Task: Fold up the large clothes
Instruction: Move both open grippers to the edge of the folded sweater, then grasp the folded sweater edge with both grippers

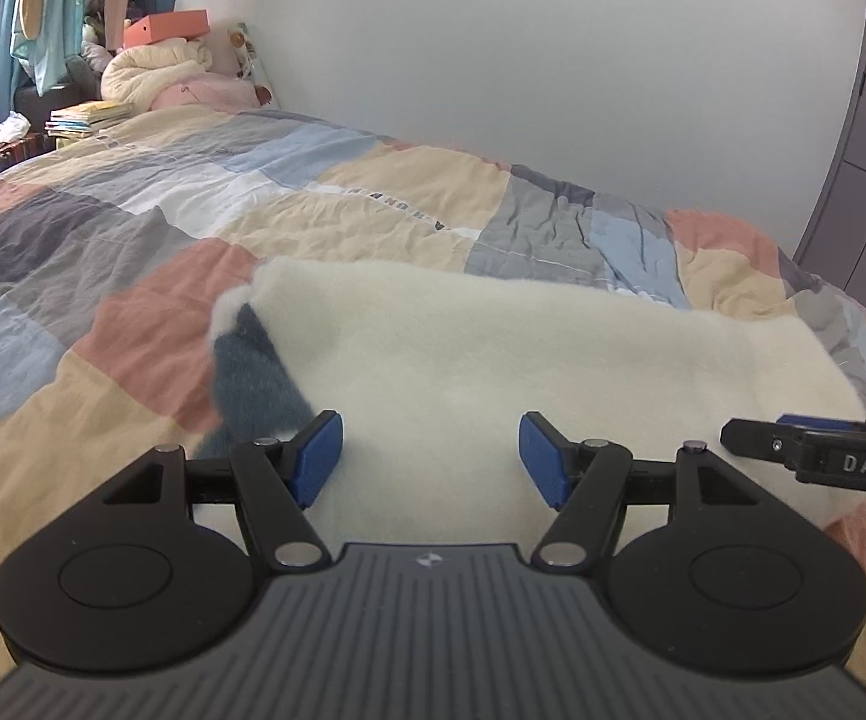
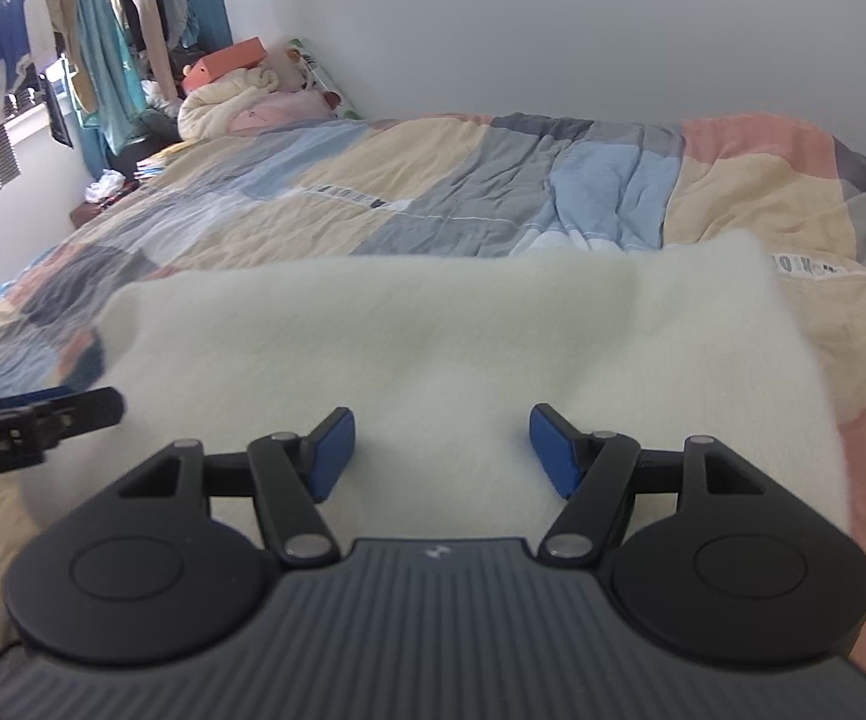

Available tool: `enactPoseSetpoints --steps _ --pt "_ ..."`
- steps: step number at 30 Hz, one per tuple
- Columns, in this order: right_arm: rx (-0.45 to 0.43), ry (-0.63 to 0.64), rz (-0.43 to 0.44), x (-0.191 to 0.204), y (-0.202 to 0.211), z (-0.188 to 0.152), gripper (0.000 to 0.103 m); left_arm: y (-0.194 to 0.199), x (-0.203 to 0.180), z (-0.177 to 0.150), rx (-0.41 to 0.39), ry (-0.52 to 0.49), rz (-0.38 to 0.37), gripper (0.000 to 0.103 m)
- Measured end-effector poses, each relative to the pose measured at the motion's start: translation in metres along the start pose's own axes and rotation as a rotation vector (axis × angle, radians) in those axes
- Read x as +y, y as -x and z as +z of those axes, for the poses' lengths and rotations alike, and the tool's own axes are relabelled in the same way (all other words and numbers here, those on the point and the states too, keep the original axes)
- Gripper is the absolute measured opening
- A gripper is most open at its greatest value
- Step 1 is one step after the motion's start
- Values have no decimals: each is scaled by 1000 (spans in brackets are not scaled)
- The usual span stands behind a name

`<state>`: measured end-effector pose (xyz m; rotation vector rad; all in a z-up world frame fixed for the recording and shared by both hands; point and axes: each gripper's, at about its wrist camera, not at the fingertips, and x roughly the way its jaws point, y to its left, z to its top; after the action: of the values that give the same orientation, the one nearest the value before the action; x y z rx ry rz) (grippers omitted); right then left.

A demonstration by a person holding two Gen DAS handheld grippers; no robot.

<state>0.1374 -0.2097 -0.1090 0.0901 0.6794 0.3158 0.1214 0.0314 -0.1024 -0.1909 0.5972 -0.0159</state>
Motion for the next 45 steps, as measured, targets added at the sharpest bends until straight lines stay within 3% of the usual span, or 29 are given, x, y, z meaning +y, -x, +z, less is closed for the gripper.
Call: enactPoseSetpoints --steps 4,12,24,27,31,35,45 --pt "27 -134 86 -6 18 -9 68 18 -6 -8 -4 38 7 74" --pt "142 -372 244 -18 24 -32 68 40 -13 -29 32 193 -59 74" --pt "266 -648 349 -39 -10 -51 68 11 22 -59 210 520 -176 74" --pt "265 -718 392 -39 -19 -51 96 5 31 -64 222 598 -178 75" --pt "313 -784 423 -42 -36 -51 99 0 45 -71 207 728 -215 78" --pt "292 -891 432 -53 -44 -55 99 -7 56 -78 199 829 -240 80" --pt "169 -1173 475 -99 -33 -57 99 -6 71 -83 169 940 -288 84"
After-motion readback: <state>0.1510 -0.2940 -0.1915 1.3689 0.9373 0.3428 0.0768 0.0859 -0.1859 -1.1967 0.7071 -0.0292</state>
